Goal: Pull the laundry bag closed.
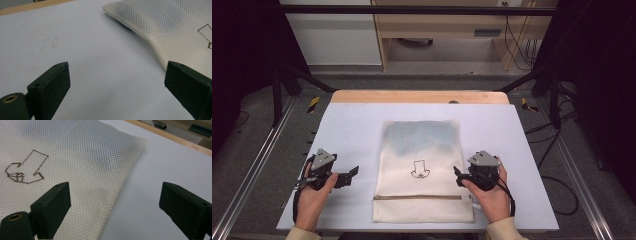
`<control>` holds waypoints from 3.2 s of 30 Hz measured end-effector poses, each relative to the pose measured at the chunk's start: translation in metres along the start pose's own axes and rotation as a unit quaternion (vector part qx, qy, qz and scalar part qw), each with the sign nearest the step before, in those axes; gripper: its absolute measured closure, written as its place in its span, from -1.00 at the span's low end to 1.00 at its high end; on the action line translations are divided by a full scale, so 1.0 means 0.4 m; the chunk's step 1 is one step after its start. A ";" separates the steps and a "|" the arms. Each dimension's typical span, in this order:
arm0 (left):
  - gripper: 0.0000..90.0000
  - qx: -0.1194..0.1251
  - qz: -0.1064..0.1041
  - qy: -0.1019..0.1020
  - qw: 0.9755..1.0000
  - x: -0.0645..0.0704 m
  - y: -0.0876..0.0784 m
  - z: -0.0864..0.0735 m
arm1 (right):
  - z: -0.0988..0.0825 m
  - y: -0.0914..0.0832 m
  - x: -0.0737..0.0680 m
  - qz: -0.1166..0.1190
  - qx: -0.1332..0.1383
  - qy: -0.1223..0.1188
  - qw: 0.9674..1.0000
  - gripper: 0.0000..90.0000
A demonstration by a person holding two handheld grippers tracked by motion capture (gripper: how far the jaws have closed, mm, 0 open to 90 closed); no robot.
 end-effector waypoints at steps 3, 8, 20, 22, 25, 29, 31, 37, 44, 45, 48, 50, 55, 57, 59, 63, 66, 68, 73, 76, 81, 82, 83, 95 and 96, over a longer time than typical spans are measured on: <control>-0.86 -0.002 0.002 0.009 1.000 0.001 -0.013 -0.001 | 0.008 -0.001 -0.023 0.014 0.002 -0.002 1.000 -0.71; -0.83 0.005 0.005 0.024 1.000 0.011 -0.053 0.008 | 0.018 -0.004 -0.048 0.027 0.001 -0.013 1.000 -0.65; -0.85 0.018 -0.015 0.032 0.999 0.033 -0.091 0.006 | 0.025 0.009 -0.102 0.059 -0.008 -0.021 0.998 -0.61; -0.84 0.011 -0.018 0.026 0.999 0.034 -0.093 -0.001 | 0.036 0.011 -0.121 0.072 -0.011 -0.028 0.997 -0.62; -0.83 0.008 -0.003 0.029 1.000 0.020 -0.096 -0.002 | 0.056 0.018 -0.155 0.091 -0.010 -0.041 0.995 -0.63; -0.84 0.012 0.006 0.014 1.000 0.009 -0.102 0.000 | 0.077 0.031 -0.203 0.124 -0.016 -0.058 0.990 -0.70; -0.84 0.017 0.009 0.015 1.000 0.006 -0.101 0.005 | 0.083 0.035 -0.222 0.135 -0.024 -0.069 0.988 -0.69; -0.80 0.017 0.000 0.012 1.000 0.022 -0.103 0.015 | 0.103 0.042 -0.274 0.180 -0.039 -0.072 0.980 -0.53; -0.78 0.006 -0.011 0.009 1.000 0.033 -0.108 0.024 | 0.149 0.057 -0.337 0.239 -0.062 -0.082 0.965 -0.43; -0.78 0.006 -0.011 0.009 1.000 0.033 -0.108 0.024 | 0.149 0.057 -0.337 0.239 -0.062 -0.082 0.965 -0.43; -0.79 -0.003 -0.013 0.016 1.000 0.036 -0.088 0.017 | 0.163 0.058 -0.354 0.254 -0.085 -0.099 0.958 -0.43; -0.82 -0.001 -0.014 0.011 1.000 0.036 -0.082 0.016 | 0.164 0.061 -0.363 0.261 -0.092 -0.097 0.956 -0.38; -0.83 -0.008 -0.018 0.006 1.000 0.035 -0.073 0.004 | 0.142 0.084 -0.391 0.285 -0.120 -0.106 0.945 -0.27; -0.85 -0.003 -0.016 0.002 1.000 0.027 -0.076 0.006 | 0.135 0.094 -0.407 0.298 -0.131 -0.112 0.939 -0.25; -0.85 -0.002 -0.009 0.001 1.000 0.017 -0.081 0.004 | 0.130 0.103 -0.421 0.302 -0.139 -0.121 0.935 -0.22; -0.85 -0.001 0.010 -0.002 1.000 -0.005 -0.093 -0.004 | 0.132 0.110 -0.446 0.310 -0.142 -0.136 0.930 -0.17; -0.85 0.003 0.021 -0.012 1.000 -0.023 -0.092 -0.010 | 0.130 0.112 -0.467 0.316 -0.148 -0.139 0.927 -0.15; -0.85 0.002 0.021 -0.008 1.000 -0.027 -0.086 -0.012 | 0.130 0.110 -0.479 0.319 -0.146 -0.144 0.925 -0.09; -0.84 -0.005 0.004 0.014 1.000 -0.003 -0.079 -0.011 | 0.137 0.100 -0.491 0.316 -0.127 -0.139 0.930 0.19; -0.84 -0.010 -0.002 0.025 1.000 0.010 -0.079 -0.013 | 0.139 0.085 -0.509 0.327 -0.122 -0.138 0.927 0.33; -0.84 -0.019 0.006 0.030 0.999 -0.001 -0.075 -0.022 | 0.143 0.078 -0.540 0.346 -0.124 -0.146 0.918 0.51; -0.84 -0.020 0.009 0.021 1.000 -0.007 -0.073 -0.027 | 0.144 0.079 -0.558 0.357 -0.128 -0.142 0.915 0.55; -0.84 -0.021 0.009 0.019 1.000 -0.008 -0.074 -0.028 | 0.143 0.080 -0.567 0.360 -0.128 -0.144 0.913 0.60; -0.84 -0.016 0.027 0.013 0.999 -0.006 -0.090 -0.026 | 0.134 0.105 -0.641 0.383 -0.154 -0.154 0.898 0.69; -0.84 -0.016 0.031 0.012 0.999 -0.011 -0.092 -0.025 | 0.128 0.108 -0.650 0.386 -0.162 -0.156 0.895 0.69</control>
Point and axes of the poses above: each handheld gripper's, and its own axes: y roughly forward along the jaws, z roughly out of its top, x roughly to its right, the point moved 10 cm from there along y, roughly forward along the jaws, and after that the axes turned 14 degrees about x, right-handed, at the moved point
